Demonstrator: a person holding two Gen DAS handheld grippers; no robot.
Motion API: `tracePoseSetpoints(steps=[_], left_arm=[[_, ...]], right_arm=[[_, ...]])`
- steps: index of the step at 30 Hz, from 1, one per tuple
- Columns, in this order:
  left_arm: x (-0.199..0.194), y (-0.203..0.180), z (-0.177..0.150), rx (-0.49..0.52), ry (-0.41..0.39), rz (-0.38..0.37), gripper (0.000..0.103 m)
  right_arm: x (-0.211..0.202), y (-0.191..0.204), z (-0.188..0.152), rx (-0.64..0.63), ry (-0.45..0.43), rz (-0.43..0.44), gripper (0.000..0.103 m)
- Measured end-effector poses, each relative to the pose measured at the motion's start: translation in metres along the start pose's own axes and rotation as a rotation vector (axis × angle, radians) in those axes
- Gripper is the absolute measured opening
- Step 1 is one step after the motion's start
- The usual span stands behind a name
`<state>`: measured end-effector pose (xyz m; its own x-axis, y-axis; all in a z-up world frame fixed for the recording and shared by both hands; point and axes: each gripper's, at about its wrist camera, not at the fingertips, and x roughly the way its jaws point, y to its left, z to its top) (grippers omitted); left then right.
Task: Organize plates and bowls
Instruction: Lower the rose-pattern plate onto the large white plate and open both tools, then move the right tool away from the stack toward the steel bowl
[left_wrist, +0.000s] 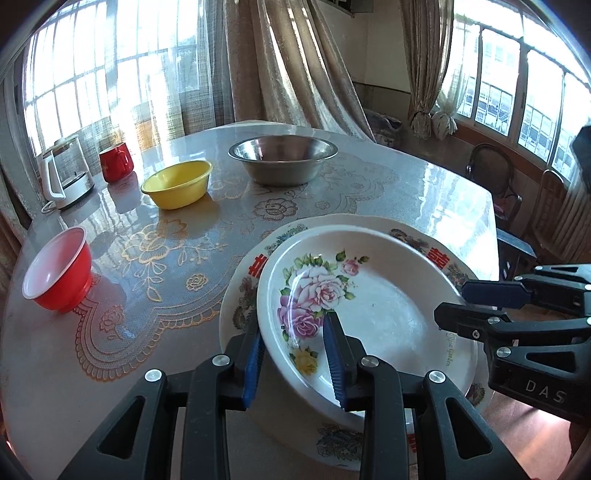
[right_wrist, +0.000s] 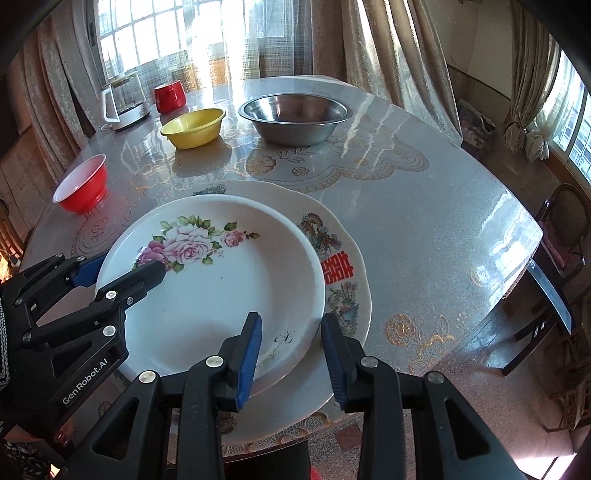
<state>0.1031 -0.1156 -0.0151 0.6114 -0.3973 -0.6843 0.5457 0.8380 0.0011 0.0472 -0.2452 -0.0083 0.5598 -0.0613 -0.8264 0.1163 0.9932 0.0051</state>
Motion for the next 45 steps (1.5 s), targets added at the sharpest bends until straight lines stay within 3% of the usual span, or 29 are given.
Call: tracePoseSetpoints(steps=[15,26,36,45], left_arm=[[-0.012,0.011,-0.002,-0.065,0.024,-0.010,0.034],[-0.032,0.040,0.001,-0.175,-0.024,-0.001,0.034],[-0.026,0.071,0.000,-0.313,-0.037,0.051,0.069],[-0.002,0.100,0.005,-0.411,0.014,0.109,0.079]], right_arm=[[-0.007,0.002,0.004,0.001,-0.041,0.053,0.034],[-0.006,0.001,0.005,0.026,-0.047,0.094,0.034],[-0.007,-0.003,0.016,0.082,-0.101,0.191,0.036],[0.014,-0.024,0.049,0.164,-0.088,0.224,0.038]])
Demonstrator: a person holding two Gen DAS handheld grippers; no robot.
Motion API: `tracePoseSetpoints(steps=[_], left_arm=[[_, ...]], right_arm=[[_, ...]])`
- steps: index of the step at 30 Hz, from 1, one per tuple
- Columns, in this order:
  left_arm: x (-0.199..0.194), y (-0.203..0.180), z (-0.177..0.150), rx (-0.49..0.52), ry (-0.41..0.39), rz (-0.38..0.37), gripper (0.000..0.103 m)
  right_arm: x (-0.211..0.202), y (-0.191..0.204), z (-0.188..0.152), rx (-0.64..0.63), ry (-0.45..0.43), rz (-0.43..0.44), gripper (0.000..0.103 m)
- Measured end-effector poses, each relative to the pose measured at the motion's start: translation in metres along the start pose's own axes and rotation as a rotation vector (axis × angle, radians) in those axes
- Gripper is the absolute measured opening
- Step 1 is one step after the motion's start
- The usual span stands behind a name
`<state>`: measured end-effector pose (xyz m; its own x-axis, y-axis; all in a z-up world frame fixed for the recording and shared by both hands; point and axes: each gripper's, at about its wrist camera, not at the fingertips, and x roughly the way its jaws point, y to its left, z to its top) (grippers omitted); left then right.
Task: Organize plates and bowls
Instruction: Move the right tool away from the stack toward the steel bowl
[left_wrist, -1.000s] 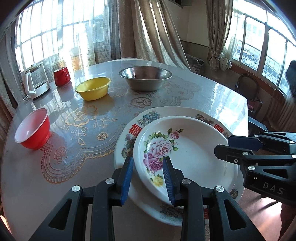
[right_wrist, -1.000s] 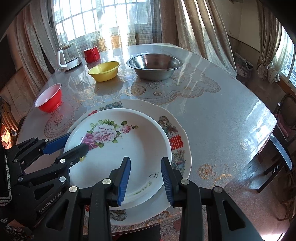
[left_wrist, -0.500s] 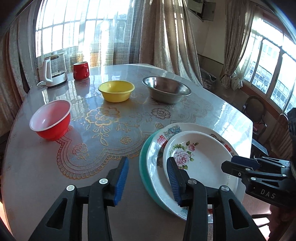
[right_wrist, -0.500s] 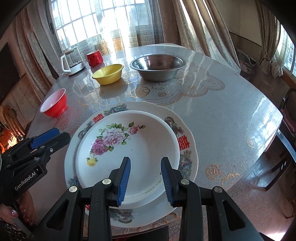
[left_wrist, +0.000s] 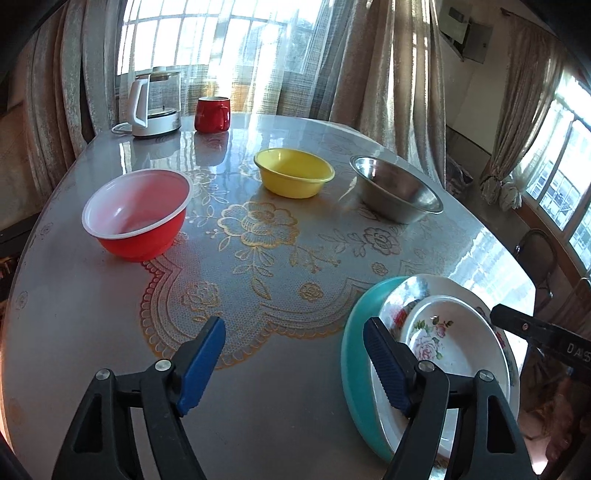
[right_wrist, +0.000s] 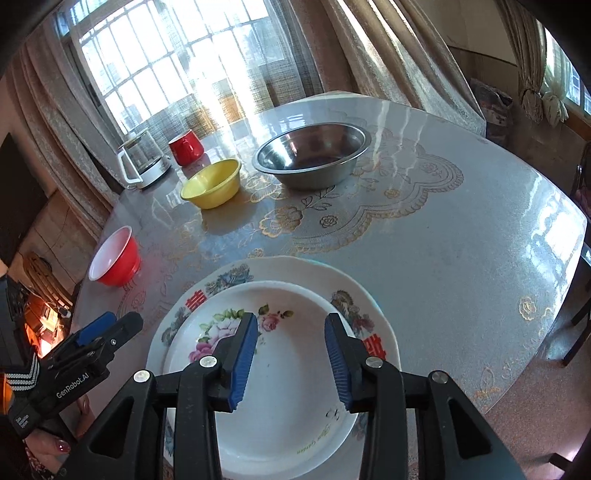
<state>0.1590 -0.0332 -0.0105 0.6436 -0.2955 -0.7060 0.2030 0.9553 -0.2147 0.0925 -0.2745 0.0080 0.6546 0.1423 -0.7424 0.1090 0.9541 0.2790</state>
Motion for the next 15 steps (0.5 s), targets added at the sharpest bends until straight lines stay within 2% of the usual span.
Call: tracePoseSetpoints(steps=[6,9,13,15], left_arm=[[0.017,0.008,0.016,-0.051,0.020,0.063,0.082],[0.025,0.009,0.028,-0.069,0.034,0.068,0.082],[0.032,0.003,0.043,-0.059,0.029,0.073,0.083],[0.037,0.000,0.050,-0.053,0.033,0.069,0.083]], right_arm=[[0.013,-0.016,0.038,0.006,-0.025,-0.041,0.040],[0.023,-0.027,0.058,0.017,-0.023,-0.071,0.041],[0.043,-0.046,0.083,0.055,-0.009,-0.058,0.045],[0.054,-0.056,0.097,0.086,-0.009,-0.030,0.051]])
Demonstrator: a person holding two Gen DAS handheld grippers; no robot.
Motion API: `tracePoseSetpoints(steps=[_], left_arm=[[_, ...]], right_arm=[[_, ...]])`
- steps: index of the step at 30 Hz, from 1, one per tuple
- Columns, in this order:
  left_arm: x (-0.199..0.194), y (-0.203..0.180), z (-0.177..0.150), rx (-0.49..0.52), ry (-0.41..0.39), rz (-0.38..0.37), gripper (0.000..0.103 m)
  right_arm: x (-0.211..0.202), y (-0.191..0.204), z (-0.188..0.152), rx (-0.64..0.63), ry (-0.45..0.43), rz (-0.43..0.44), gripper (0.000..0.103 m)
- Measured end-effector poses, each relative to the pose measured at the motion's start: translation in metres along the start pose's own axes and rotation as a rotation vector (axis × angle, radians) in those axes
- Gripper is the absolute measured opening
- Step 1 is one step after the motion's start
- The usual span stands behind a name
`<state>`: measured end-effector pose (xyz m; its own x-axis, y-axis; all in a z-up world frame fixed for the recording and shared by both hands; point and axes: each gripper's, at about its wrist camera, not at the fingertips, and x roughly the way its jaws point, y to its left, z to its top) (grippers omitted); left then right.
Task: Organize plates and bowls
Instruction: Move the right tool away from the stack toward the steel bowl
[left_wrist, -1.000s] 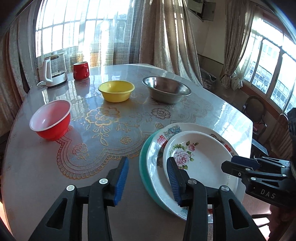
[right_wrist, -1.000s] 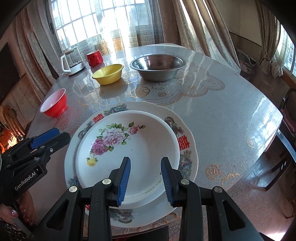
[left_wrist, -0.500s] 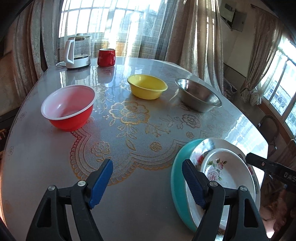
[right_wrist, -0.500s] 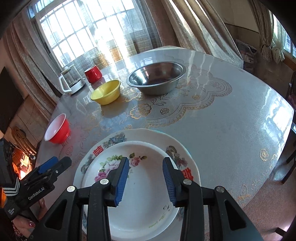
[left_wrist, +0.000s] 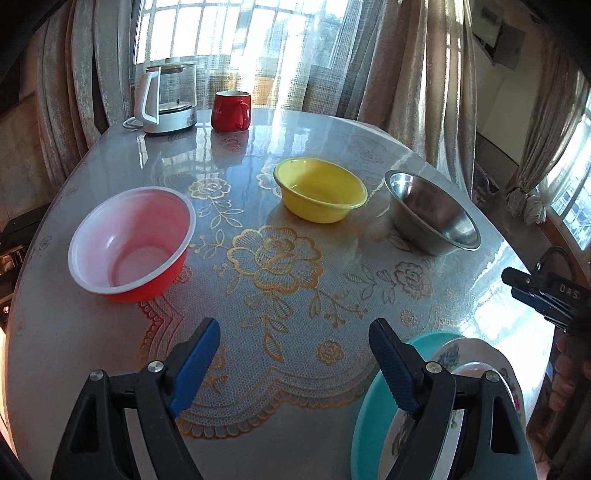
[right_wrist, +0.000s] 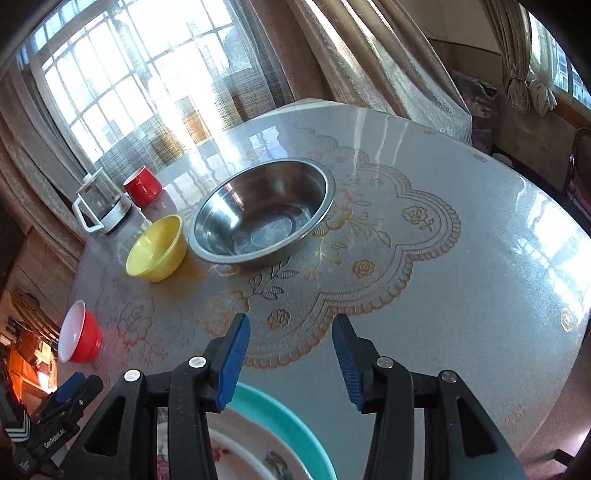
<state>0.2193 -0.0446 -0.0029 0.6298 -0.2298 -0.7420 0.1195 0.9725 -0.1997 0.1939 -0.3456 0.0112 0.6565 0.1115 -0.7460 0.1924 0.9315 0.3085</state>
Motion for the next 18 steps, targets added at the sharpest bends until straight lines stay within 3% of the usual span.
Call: tracePoseSetpoints(steps=[6,9,15,18], left_arm=[[0.012,-0.016,0.020,0.044,0.002,-0.013,0.083],[0.017,-0.022,0.032,0.061,0.003,-0.017,0.083],[0.030,-0.038,0.050,0.105,0.013,-0.003,0.083],[0.037,-0.049,0.058,0.132,0.009,-0.002,0.083]], right_arm=[[0.034,-0.017,0.050,0.065,-0.024,-0.020,0.053],[0.057,-0.023,0.068,0.092,0.006,-0.019,0.053],[0.094,-0.034,0.075,0.132,0.051,0.004,0.052],[0.098,-0.040,0.071,0.153,0.042,0.075,0.043]])
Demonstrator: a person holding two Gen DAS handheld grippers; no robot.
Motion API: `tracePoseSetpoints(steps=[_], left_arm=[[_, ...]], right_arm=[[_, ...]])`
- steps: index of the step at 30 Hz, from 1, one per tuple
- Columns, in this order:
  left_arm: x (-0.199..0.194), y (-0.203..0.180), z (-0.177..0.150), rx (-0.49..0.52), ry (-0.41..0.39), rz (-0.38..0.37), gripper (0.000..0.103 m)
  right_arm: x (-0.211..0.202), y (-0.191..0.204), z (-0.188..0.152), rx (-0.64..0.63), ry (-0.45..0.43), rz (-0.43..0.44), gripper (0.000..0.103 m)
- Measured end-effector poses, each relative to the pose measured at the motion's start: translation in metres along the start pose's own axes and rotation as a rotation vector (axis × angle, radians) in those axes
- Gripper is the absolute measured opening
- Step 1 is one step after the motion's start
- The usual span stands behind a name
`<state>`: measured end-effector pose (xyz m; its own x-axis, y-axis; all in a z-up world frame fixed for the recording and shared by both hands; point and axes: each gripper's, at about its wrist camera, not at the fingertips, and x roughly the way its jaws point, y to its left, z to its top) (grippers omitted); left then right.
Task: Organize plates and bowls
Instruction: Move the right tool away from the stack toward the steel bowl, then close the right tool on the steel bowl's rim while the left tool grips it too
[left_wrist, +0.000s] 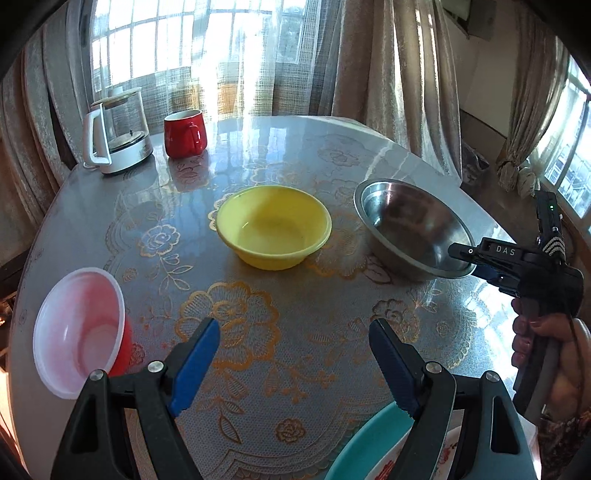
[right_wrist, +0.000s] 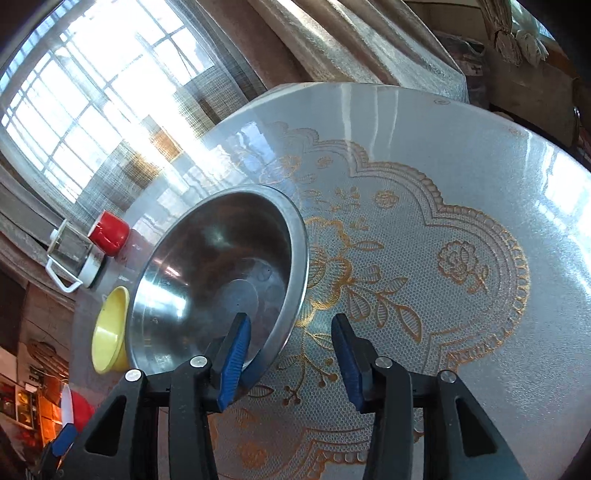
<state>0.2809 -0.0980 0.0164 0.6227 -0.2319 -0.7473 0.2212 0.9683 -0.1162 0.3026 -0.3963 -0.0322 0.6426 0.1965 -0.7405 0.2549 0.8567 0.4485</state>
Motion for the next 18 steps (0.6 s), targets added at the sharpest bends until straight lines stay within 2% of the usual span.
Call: tracePoseSetpoints(steps=[4,7,12,18], left_arm=[[0.011,-0.009,0.017,0.008,0.007,-0.032,0.083],[0.016,-0.017,0.028,0.007,0.003,-0.048,0.083],[0.026,-0.039,0.043,0.057,-0.010,-0.080,0.083],[0.050,-0.060,0.064,0.104,0.010,-0.068,0.083]], right_arm=[[0.000,0.003,0.000,-0.048,-0.005,0.010,0.027],[-0.003,0.002,-0.006,-0.079,-0.015,-0.005,0.022],[-0.005,-0.002,-0.012,-0.098,-0.040,0.028,0.022],[-0.005,-0.005,-0.020,-0.133,-0.082,0.022,0.022]])
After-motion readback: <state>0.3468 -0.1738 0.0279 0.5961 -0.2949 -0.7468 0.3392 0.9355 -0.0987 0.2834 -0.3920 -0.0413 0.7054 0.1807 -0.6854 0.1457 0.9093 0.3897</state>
